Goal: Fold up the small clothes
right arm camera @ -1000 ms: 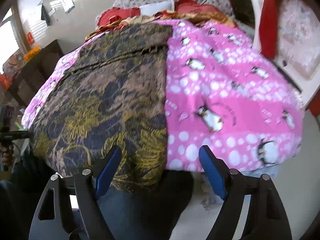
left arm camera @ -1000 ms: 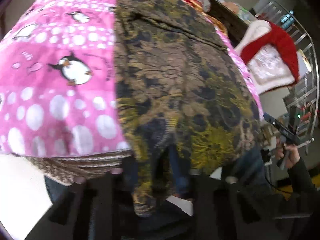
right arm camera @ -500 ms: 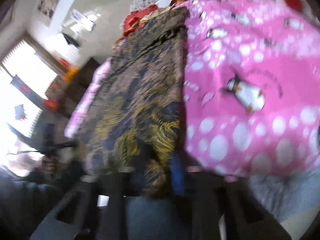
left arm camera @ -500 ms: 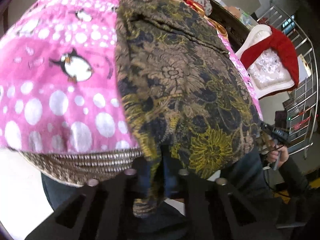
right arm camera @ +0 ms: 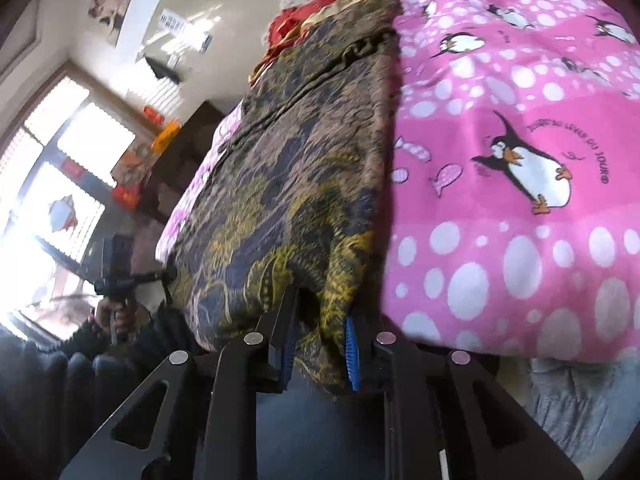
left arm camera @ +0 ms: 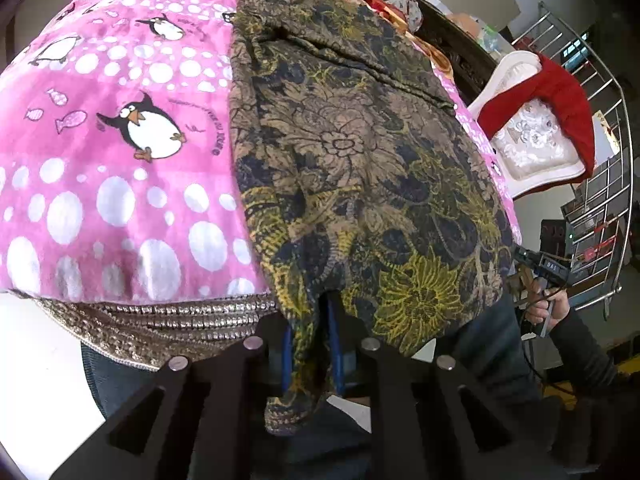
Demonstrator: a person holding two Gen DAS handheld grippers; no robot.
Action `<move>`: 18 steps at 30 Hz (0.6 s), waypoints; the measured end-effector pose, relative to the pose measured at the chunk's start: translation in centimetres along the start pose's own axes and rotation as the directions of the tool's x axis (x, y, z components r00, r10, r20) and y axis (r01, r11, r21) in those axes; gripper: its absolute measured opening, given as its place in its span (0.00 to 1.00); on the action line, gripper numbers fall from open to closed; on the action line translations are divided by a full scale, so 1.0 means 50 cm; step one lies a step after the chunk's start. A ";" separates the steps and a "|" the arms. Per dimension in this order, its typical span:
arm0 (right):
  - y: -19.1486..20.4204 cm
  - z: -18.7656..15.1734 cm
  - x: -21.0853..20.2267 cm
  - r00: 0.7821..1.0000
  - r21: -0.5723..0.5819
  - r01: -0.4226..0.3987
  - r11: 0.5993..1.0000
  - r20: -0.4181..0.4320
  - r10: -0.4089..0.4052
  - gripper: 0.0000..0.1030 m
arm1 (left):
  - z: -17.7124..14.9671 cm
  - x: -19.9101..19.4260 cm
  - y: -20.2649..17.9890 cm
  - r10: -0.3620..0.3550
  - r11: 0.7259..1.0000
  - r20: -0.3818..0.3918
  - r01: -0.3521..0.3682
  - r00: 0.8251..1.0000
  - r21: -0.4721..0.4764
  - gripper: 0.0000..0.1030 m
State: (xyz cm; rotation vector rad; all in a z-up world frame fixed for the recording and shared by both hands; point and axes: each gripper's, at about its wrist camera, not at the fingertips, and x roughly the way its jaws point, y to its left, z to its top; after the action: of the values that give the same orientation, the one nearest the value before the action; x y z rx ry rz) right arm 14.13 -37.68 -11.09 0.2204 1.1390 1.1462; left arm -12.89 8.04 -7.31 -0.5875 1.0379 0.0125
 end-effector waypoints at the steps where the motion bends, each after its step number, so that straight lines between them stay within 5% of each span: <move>1: 0.001 0.001 0.000 1.000 -0.005 0.005 1.000 -0.002 -0.005 0.07 | 0.000 -0.001 0.002 -0.004 1.000 0.002 0.004 1.000 -0.007 0.07; 6: 0.042 0.008 -0.034 0.999 -0.063 0.024 0.998 0.027 -0.022 0.00 | -0.003 -0.064 -0.017 -0.019 1.000 0.090 0.017 0.996 0.018 0.04; 12: 0.150 0.033 -0.159 0.989 -0.188 -0.002 0.982 0.143 0.030 0.00 | -0.006 -0.227 -0.041 -0.102 0.993 0.249 0.085 0.963 0.077 0.03; 18: 0.273 0.023 -0.275 0.977 -0.322 -0.001 0.947 0.200 0.069 0.00 | -0.046 -0.348 -0.060 -0.201 0.977 0.304 0.170 0.931 0.126 0.03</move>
State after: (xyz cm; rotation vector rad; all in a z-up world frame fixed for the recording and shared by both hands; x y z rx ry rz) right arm 7.39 -42.04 6.58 0.1062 0.7530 1.2898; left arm -22.97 8.97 7.34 -0.5713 0.6650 -0.1081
